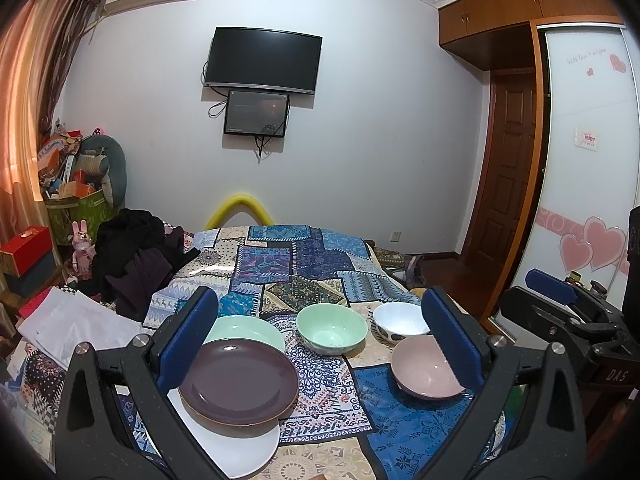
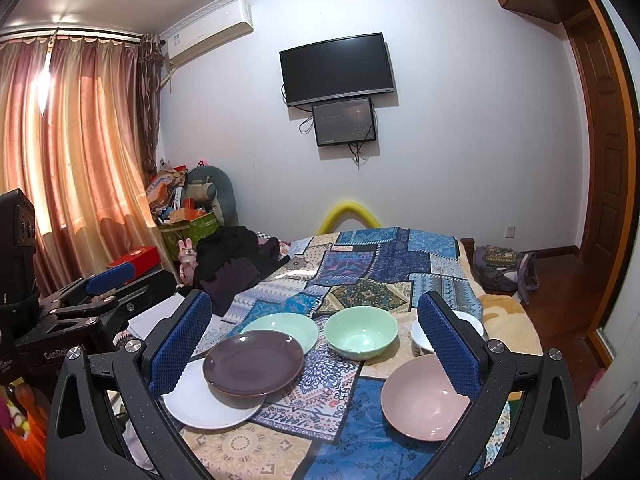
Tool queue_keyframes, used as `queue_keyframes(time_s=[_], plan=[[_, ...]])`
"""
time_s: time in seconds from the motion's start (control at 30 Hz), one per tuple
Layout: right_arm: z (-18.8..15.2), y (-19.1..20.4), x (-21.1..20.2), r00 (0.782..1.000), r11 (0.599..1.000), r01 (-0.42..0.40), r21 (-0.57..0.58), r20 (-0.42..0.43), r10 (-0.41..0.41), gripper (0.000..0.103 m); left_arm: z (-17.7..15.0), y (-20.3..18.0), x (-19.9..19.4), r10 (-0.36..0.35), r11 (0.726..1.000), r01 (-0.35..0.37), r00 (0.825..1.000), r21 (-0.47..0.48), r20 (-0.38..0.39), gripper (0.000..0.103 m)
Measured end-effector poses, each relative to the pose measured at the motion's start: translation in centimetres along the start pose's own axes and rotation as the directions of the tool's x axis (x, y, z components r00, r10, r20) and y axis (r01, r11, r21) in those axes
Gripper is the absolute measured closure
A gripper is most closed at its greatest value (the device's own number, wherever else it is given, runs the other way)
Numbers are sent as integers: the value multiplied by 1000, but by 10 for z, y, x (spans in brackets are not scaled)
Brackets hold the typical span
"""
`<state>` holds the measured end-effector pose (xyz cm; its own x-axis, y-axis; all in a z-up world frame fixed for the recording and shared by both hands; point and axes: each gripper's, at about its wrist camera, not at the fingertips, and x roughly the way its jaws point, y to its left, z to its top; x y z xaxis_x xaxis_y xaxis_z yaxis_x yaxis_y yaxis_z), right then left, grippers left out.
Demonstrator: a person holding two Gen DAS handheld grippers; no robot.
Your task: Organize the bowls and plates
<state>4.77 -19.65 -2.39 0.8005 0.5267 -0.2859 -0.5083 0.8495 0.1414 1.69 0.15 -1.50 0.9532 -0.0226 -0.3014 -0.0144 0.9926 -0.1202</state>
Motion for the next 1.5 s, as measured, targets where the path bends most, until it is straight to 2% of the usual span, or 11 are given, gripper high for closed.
queue_keyframes(time_s=[0.33,0.57,0.97,1.13,1.33,1.43,1.5], plan=[[-1,1,3,1000,1000,1,-2,-7,-1,0,-3,3,3,-2,1000,1,1000,-10,-7,0],[-4,3,18,999,1000,-2,0,-41,2,0,-7,14,13,4,1000,-4,1000,-27,-29,0],[-15,12,65,990,1000,4,-26,-138,-7,0,-22,63,52,32,997,-40,993,-71,-112,0],[-23,18,93,980,999,-3,-40,-199,-5,0,-37,97,80,82,992,-99,977,-76,-199,0],[-39,26,137,948,999,-39,-35,-317,26,1,-62,139,114,106,985,-143,943,-98,-315,1],[-47,29,153,934,998,-46,-42,-356,28,4,-73,152,128,135,983,-171,920,-67,-368,15],[-52,31,167,920,997,-56,-44,-391,34,6,-82,163,140,138,982,-179,903,-64,-408,18]])
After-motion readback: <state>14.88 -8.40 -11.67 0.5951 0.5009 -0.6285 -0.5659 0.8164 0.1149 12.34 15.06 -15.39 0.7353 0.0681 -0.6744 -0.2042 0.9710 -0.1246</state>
